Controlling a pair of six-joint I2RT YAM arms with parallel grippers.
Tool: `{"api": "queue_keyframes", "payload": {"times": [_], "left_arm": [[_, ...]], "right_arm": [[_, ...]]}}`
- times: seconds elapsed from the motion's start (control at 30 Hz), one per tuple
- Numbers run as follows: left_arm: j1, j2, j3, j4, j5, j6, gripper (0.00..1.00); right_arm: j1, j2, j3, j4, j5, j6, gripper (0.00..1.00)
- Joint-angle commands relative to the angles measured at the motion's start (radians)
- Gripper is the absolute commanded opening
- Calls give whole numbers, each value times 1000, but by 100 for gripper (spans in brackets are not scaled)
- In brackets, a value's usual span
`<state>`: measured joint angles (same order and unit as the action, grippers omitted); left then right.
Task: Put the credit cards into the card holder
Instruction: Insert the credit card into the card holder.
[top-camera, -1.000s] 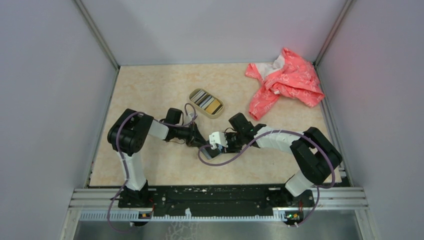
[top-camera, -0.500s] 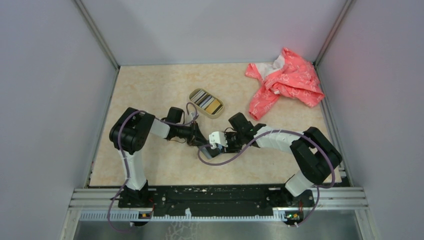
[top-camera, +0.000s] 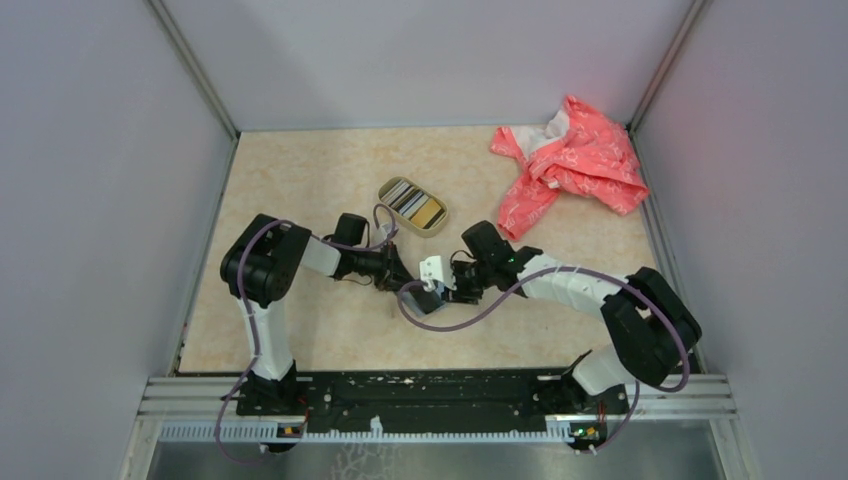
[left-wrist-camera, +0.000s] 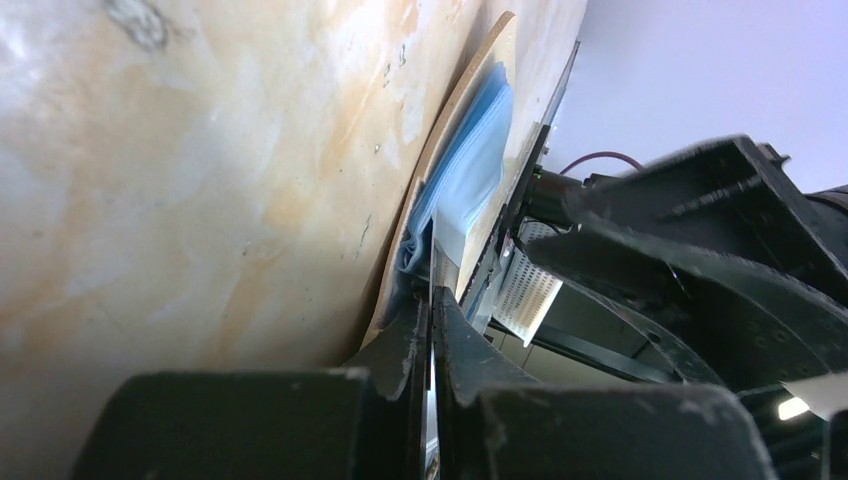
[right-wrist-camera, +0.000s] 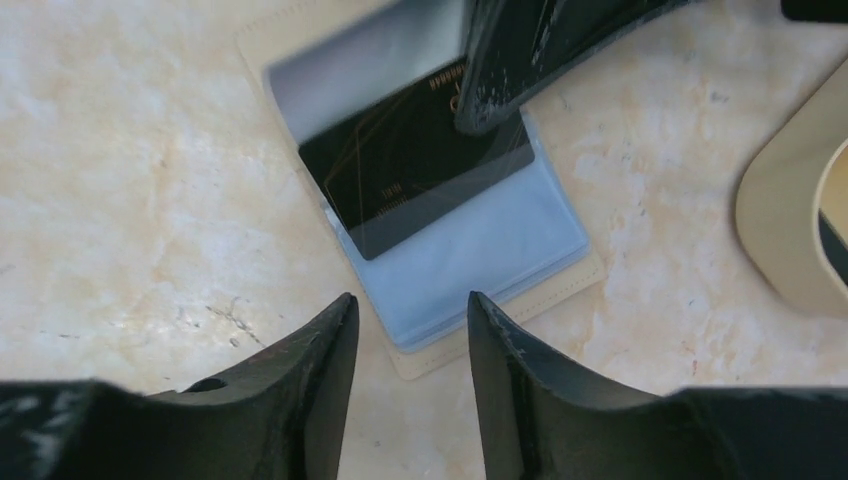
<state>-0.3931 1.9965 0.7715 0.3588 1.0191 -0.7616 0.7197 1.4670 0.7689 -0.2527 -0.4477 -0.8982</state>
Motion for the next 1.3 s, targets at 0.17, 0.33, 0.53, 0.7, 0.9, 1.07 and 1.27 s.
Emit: {"api": "queue_keyframes", "payload": {"times": [0.17, 0.33, 0.53, 0.7, 0.9, 1.07, 1.27], "left_arm": [[-10, 54, 10, -13, -43, 20, 7], [-10, 52, 4, -11, -44, 21, 8], [-9, 42, 3, -23, -47, 28, 9], [-10, 44, 0, -15, -47, 26, 9], [-10, 47, 0, -8, -45, 21, 10], [-12, 45, 2, -9, -45, 21, 11], [-14, 51, 5, -10, -44, 24, 14]], "right_arm": [[79, -23, 32, 208, -222, 278, 9], [149, 82, 81, 286, -44, 461, 0], [231, 98, 57, 365, 103, 501, 0], [275, 147, 76, 372, 226, 525, 0], [287, 182, 85, 367, 288, 517, 0], [298, 200, 90, 353, 321, 495, 0], [301, 211, 105, 334, 410, 503, 0]]}}
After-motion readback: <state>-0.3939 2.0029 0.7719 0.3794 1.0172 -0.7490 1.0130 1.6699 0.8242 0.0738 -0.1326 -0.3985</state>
